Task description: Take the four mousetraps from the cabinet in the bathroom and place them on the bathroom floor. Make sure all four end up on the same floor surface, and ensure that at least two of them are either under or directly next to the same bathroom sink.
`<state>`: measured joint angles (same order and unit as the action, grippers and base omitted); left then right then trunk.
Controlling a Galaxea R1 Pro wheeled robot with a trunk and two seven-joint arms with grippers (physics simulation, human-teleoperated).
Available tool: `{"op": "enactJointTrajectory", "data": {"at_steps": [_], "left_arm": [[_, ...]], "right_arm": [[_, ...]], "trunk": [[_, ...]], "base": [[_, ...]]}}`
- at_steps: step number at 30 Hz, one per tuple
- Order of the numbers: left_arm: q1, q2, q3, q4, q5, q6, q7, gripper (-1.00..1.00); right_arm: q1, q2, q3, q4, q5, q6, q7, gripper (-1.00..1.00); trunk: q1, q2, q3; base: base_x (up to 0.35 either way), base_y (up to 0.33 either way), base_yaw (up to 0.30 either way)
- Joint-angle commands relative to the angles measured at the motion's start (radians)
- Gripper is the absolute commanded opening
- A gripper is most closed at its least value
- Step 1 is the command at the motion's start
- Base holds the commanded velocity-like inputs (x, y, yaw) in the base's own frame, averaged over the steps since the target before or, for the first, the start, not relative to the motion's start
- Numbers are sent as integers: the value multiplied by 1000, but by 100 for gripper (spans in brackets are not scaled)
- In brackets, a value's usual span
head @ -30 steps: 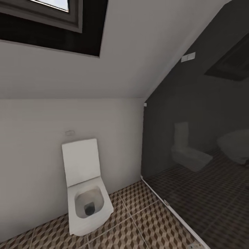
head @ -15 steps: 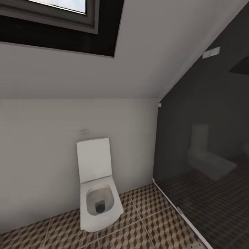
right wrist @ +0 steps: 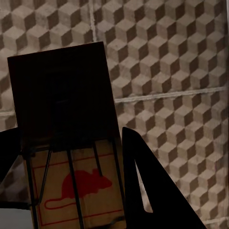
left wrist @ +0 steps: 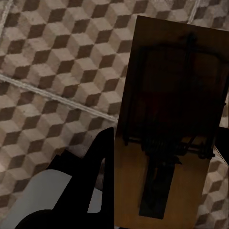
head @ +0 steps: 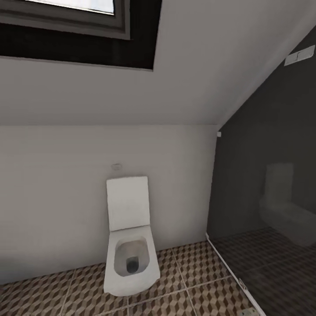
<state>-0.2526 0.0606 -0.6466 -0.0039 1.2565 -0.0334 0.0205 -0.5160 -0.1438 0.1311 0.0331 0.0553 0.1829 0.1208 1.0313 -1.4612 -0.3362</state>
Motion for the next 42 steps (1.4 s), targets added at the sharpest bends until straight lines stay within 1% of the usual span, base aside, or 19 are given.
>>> {"op": "enactJointTrajectory", "data": {"at_steps": [1, 11, 16, 26, 42], "left_arm": [[-1, 0, -8, -1, 4, -2, 7, -100], [-1, -1, -8, -1, 4, -2, 7, -100], [-1, -1, -8, -1, 4, -3, 7, -100], [-1, -1, -8, -1, 1, -5, 7, -100], [-1, 1, -8, -1, 0, -5, 7, -100]], "right_arm": [[-1, 0, 5, 1, 2, 1, 5, -100], [-1, 0, 5, 1, 2, 1, 5, -100], [-1, -1, 5, 1, 1, 2, 5, -100], [-1, -2, 5, 1, 1, 2, 5, -100], [-1, -2, 5, 1, 1, 2, 5, -100]], "trunk": [[0, -1, -1], [0, -1, -1], [0, -1, -1], [0, -1, -1], [0, -1, -1]], "base": [[135, -236, 274], [135, -208, 274], [115, -110, 233], [49, -13, 32], [277, 0, 0]]}}
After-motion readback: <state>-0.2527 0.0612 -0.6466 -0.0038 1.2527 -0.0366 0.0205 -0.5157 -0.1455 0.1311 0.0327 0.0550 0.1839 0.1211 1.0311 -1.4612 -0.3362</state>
